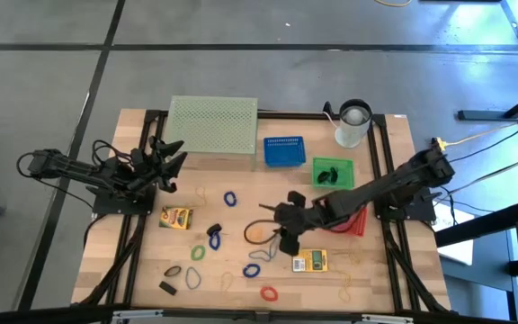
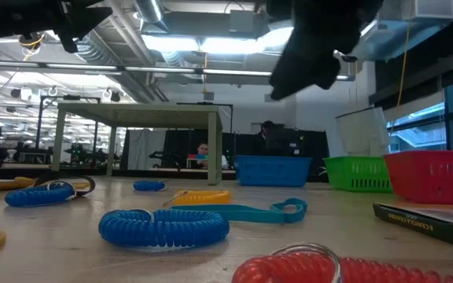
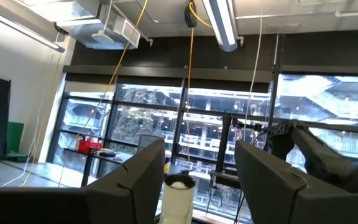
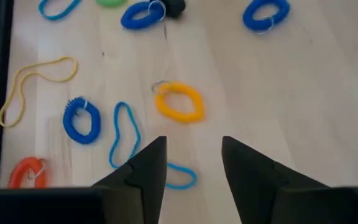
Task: Pick & Place Office Desk Supplies
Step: Put the blue rubber band into the green bin
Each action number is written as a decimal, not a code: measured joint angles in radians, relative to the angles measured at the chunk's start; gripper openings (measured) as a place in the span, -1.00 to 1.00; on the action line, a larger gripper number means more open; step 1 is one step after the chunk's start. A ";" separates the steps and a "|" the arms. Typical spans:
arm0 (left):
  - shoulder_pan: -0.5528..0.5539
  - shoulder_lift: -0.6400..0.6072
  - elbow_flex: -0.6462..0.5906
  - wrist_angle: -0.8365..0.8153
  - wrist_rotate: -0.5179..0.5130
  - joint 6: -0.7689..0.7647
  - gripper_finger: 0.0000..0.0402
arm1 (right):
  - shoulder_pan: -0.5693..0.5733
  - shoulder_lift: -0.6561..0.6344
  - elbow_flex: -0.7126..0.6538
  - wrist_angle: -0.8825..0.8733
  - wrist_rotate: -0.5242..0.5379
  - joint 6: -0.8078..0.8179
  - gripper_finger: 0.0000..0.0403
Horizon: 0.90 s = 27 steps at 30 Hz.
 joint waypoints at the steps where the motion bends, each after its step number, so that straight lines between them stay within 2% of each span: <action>1: 0.000 0.000 0.000 -0.002 0.000 -0.003 -0.05 | 0.007 0.014 0.000 0.017 0.001 -0.001 -0.23; 17: 0.000 0.000 0.000 -0.002 -0.001 -0.016 -0.06 | 0.033 0.251 0.000 0.048 -0.022 -0.154 -0.23; 27: 0.000 0.000 0.000 -0.003 -0.001 -0.016 -0.06 | 0.034 0.293 0.005 0.058 -0.026 -0.165 -0.28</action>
